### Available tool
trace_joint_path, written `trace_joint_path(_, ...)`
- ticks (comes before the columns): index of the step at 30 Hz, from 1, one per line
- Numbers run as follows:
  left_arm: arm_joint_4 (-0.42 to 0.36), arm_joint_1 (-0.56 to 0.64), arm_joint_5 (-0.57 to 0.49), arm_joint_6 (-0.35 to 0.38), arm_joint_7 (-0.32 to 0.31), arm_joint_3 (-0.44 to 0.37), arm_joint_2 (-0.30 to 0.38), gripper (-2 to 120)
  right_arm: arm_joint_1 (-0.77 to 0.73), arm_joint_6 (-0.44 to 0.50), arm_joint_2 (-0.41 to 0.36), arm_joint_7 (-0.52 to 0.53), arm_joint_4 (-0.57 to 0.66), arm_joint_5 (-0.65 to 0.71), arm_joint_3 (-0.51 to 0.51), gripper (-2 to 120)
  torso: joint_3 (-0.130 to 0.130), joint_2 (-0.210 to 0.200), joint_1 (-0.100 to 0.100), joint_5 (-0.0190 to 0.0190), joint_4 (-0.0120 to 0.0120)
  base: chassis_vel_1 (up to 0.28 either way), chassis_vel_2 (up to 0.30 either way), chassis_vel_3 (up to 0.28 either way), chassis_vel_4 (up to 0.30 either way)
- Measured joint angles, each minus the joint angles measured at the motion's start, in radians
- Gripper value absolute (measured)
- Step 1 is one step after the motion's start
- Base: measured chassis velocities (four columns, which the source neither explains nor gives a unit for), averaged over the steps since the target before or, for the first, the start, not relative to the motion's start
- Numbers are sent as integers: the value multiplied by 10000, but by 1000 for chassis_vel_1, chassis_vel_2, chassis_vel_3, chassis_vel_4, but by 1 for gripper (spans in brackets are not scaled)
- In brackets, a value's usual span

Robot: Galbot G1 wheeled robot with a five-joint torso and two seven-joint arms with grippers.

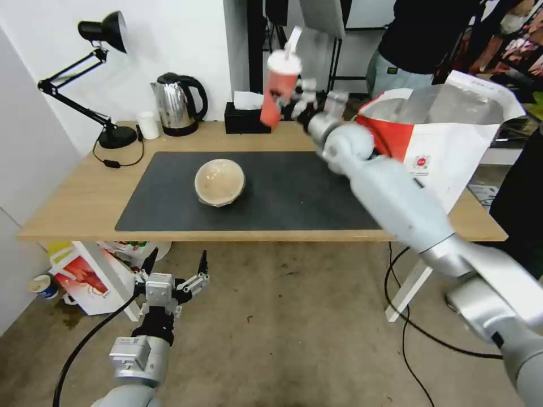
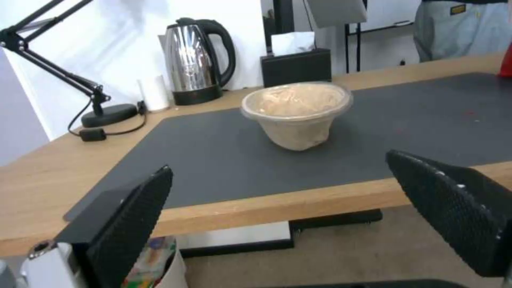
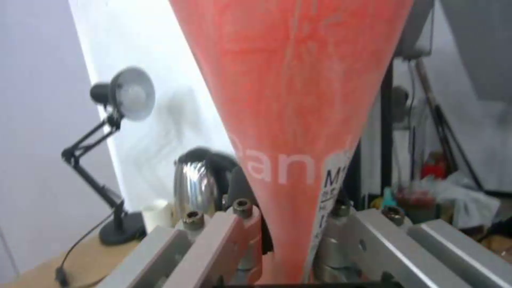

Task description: Pick up the trash from the table and place it into the takeout bag.

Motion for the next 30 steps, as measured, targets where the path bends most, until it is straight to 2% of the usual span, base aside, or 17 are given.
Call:
trace_joint_path(13,0,0,0,0,0,0,0,100,1023,-319,-766,409,85,-59,160,7,1,0,1,0,0,0,0,0,0)
trace_joint_path(23,0,0,0,0,0,1,0,100,938,-817,-2141,817,874,-124,545,7,0,0,0,2,-2,0,0,0,0)
trace_joint_path(27,0,0,0,0,0,0,0,100,420,-1079,-3077,906,1517,-177,843,7,0,0,0,1,1,0,0,0,0)
trace_joint_path(30,0,0,0,0,0,1,0,100,34,-1126,-3454,902,1758,-221,1117,7,1,0,0,4,-1,0,0,0,0)
